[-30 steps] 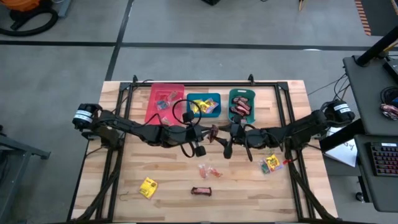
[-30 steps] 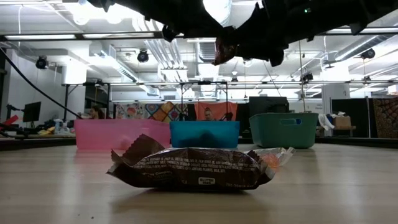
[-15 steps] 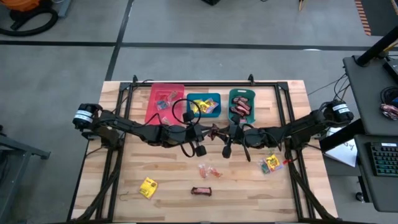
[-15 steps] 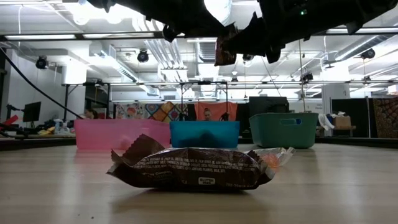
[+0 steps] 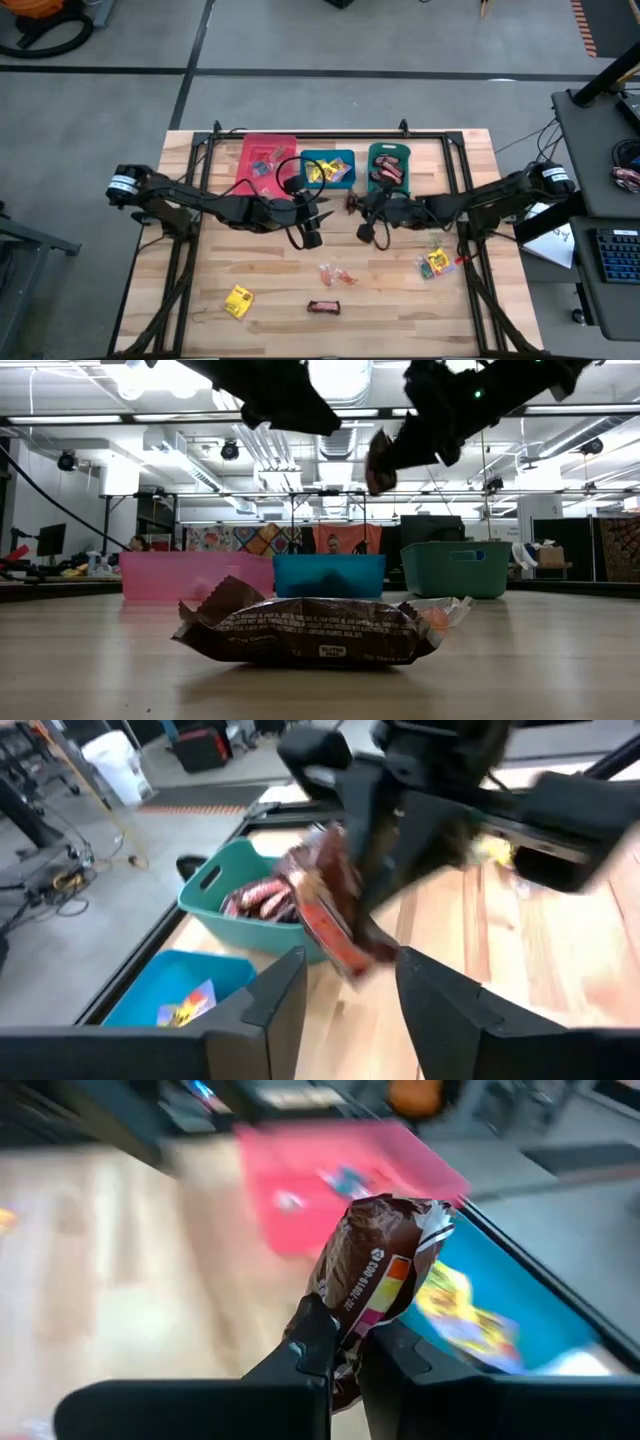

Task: Sort candy
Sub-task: Put the left brown candy into the green bin, then put the left orange candy into the red bin

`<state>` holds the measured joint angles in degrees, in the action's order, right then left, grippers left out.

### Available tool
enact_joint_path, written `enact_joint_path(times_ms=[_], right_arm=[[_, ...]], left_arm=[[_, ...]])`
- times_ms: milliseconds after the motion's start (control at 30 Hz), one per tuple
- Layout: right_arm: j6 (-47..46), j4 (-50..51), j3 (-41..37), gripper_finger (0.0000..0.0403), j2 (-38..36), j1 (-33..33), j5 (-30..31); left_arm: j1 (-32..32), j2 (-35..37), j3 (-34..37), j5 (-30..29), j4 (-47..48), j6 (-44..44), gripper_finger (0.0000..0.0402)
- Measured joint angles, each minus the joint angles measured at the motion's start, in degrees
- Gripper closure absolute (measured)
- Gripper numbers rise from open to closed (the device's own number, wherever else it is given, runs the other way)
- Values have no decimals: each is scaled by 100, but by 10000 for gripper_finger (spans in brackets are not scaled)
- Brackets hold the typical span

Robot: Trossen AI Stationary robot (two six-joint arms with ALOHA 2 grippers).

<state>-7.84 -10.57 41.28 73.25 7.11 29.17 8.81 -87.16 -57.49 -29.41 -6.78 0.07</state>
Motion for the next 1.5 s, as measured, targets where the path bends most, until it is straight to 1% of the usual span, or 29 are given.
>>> enact_joint_path(times_ms=[167, 300, 367, 467, 633, 733, 833, 1200, 1400, 1433, 1500], right_arm=[[-6, 2167, 637, 381, -30, -500, 526], [-110, 3746, 1077, 381, -35, -1058, 581], [-134, 4318, 1202, 381, -36, -1326, 583], [-99, 4894, 1270, 381, -37, -1705, 532], [197, 5266, 1214, 381, -37, -2178, 460], [337, 5278, 1193, 380, -37, -2370, 266], [351, 5270, 1193, 367, -37, -2430, 210], [188, 5244, 1191, 274, -37, -2430, 189], [144, 5256, 1259, 247, -39, -2425, 187], [140, 5269, 1300, 245, -43, -2425, 178], [110, 5358, 1414, 242, -46, -2420, 48]], left_arm=[[-1, 293, -2, 4, 834, -208, 255], [-1, 540, -4, 68, 1644, -481, 259], [-1, 624, -4, 266, 2089, -618, 260], [-1, 718, -4, 707, 2647, -836, 260], [2, 749, -2, 1415, 3417, -1214, 260], [3, 749, -2, 1583, 3760, -1443, 260], [8, 749, -2, 1658, 3920, -1576, 260], [26, 686, 40, 1658, 3850, -1482, 260], [149, 641, 46, 1680, 3622, -1056, 260], [172, 644, 46, 1730, 3497, -933, 261], [210, 644, 57, 2044, 3300, -619, 261]])
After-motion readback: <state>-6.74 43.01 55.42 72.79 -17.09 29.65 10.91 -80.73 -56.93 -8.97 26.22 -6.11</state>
